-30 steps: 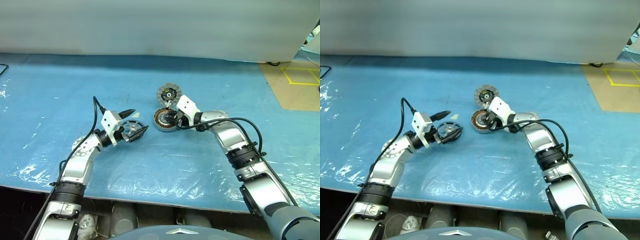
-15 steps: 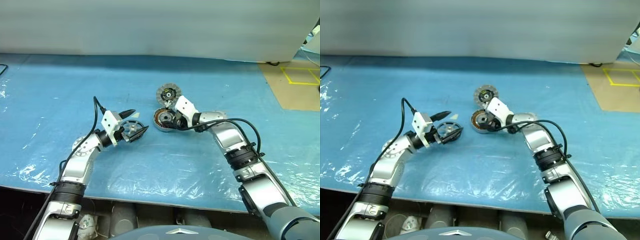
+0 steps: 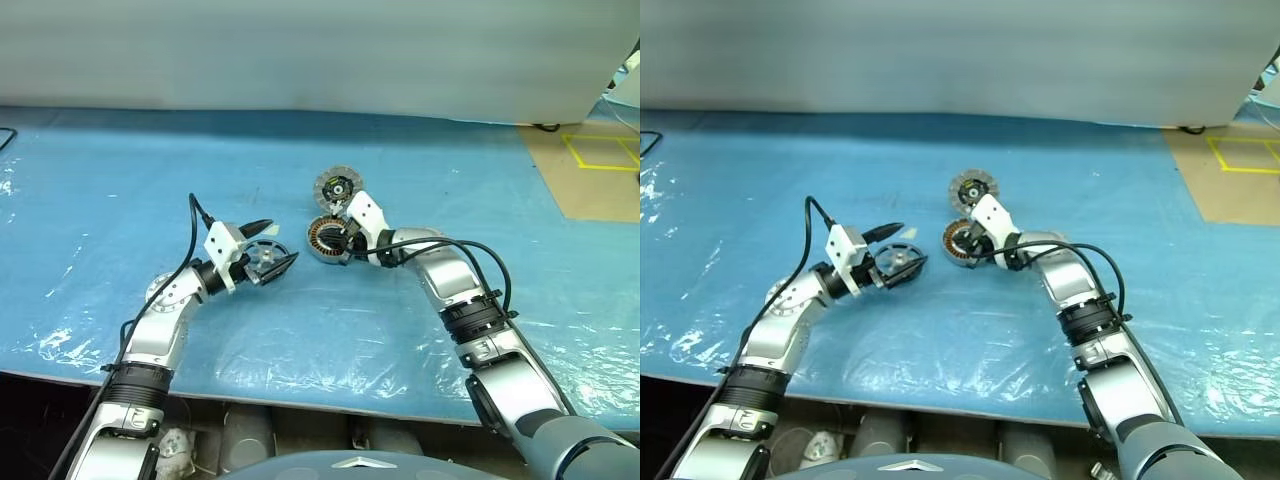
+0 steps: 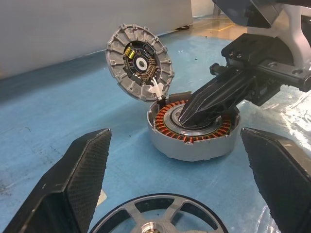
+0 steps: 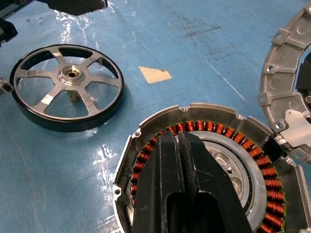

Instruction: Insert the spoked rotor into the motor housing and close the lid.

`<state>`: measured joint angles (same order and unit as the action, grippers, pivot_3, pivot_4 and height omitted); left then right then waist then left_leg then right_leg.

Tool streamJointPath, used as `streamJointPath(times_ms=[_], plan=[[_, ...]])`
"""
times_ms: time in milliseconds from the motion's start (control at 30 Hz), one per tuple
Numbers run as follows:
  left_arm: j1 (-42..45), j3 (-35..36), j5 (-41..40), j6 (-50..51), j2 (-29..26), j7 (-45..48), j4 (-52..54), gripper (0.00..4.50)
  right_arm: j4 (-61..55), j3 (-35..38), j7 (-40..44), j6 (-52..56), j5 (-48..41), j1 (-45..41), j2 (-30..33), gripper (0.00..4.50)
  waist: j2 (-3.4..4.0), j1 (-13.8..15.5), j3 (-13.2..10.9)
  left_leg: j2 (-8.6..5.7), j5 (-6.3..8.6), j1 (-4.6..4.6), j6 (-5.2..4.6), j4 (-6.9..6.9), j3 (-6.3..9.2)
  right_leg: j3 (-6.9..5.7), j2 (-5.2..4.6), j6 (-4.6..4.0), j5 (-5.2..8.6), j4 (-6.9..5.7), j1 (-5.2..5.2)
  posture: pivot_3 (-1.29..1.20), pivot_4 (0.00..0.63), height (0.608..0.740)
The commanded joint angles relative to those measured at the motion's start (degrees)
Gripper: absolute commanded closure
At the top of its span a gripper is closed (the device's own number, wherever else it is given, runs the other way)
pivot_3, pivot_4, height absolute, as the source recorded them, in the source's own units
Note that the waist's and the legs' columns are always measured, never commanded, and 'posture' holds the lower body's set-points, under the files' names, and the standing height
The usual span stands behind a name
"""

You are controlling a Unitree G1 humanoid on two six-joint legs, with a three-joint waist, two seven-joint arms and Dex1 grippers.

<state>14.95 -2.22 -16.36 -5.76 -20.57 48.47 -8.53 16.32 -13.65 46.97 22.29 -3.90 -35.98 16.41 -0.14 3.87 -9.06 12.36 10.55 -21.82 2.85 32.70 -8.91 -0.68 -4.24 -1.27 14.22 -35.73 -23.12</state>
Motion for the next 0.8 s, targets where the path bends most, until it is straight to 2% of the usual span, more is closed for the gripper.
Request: streamJointPath(times_ms=[33, 367, 500, 633, 700, 800], plan=[[0.4, 0.2, 0.1, -0.3, -0.1, 0.0, 1.0, 0.00, 0.2, 0.7, -1.8, -1.6, 0.7, -0.6, 0.1, 4.46, 0.00, 0.0, 0.0, 0.00, 0.00, 0.00, 0.00, 0.00, 0.00, 0.00, 0.00, 0.00, 0.00, 0.00, 0.00, 0.00, 0.150, 0.740], [0.3, -0.1, 0.1, -0.2, 0.1, 0.0, 1.2, 0.00, 7.2, 2.4, -6.8, -2.7, 2.2, -2.2, 0.8, 4.46, 0.00, 0.1, 0.0, -0.01, 0.00, 0.03, 0.01, 0.04, 0.00, 0.02, -0.01, -0.06, 0.04, 0.00, 0.05, 0.00, 0.150, 0.740], [0.2, -0.5, 0.2, -0.1, 0.1, 0.1, 1.3, 0.00, 7.1, 9.2, -5.5, 5.0, -6.7, -2.4, -2.2, 4.46, 0.00, 0.1, 0.0, -0.03, 0.00, 0.07, 0.00, 0.06, 0.00, 0.03, -0.03, -0.07, 0.04, 0.00, 0.10, 0.00, 0.150, 0.740], [0.0, -0.7, 0.2, 0.1, 0.1, 0.2, 1.5, 0.00, 4.7, 12.5, -4.3, 11.2, -12.1, -2.5, -3.2, 4.46, 0.00, 0.1, 0.0, -0.01, 0.00, 0.06, 0.00, 0.06, 0.00, 0.02, -0.01, -0.07, 0.04, 0.00, 0.08, 0.00, 0.150, 0.740], [-0.1, -0.8, 0.2, 0.2, 0.1, 0.2, 1.5, 0.00, 3.4, 12.8, -4.0, 12.9, -13.2, -2.3, -3.3, 4.46, 0.00, 0.1, 0.0, 0.00, 0.00, 0.04, 0.00, 0.04, 0.00, 0.01, -0.01, -0.07, 0.04, -0.01, 0.06, 0.00, 0.150, 0.740], [-0.1, -0.8, 0.2, 0.2, 0.0, 0.3, 1.6, 0.00, 4.3, 9.6, -4.9, 9.3, -8.9, -1.6, -1.9, 4.46, 0.00, 0.1, 0.0, 0.00, 0.00, 0.02, 0.01, 0.02, 0.00, -0.02, -0.01, -0.04, 0.02, 0.00, 0.03, 0.00, 0.150, 0.740]])
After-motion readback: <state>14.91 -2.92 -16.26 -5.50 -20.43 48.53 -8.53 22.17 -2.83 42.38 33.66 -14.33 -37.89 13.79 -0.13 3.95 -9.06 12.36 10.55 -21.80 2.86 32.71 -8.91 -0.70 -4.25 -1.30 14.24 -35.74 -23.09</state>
